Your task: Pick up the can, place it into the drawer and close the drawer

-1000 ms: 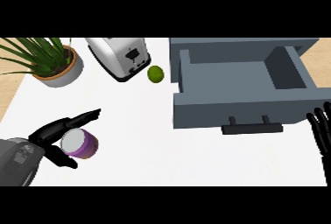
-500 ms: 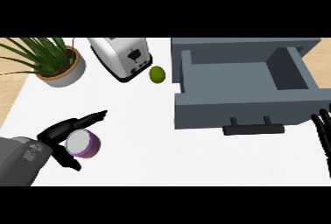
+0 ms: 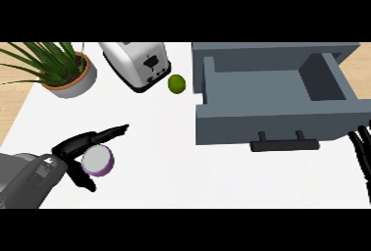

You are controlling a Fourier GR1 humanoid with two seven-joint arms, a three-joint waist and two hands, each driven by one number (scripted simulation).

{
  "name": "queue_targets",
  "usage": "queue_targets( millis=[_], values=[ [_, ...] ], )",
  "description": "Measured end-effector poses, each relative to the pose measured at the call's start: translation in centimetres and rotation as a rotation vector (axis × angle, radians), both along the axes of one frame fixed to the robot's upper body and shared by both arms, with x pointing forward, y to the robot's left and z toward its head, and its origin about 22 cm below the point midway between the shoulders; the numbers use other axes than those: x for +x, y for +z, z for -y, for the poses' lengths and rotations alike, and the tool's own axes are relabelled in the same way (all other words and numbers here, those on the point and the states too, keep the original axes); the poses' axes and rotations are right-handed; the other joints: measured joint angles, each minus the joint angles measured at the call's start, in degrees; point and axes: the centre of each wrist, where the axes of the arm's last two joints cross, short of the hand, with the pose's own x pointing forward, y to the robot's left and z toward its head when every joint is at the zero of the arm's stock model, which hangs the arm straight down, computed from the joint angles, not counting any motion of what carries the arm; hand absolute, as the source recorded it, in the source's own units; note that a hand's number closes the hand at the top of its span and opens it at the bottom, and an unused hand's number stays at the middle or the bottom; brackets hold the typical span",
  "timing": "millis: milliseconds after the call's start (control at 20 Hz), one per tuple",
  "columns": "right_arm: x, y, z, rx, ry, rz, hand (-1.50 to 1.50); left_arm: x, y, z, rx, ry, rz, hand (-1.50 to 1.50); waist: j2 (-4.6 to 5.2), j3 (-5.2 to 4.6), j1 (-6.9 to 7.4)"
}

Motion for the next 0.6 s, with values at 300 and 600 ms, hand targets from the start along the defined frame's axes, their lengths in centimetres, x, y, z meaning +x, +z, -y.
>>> queue_targets(
  millis=[300, 600],
  values=[
    [-0.1, 0.1, 0.3, 0.011, -0.01, 0.004, -1.5, -0.2, -0.2, 1.0, -0.03, -0.032, -0.003, 1.5, -0.16, 0.1, 0.36],
    [-0.4, 0.3, 0.4, 0.014, -0.022, 0.003, -1.5, -0.3, 0.0, 1.9, -0.057, -0.062, -0.029, 1.5, -0.16, -0.06, 0.57]
  ],
)
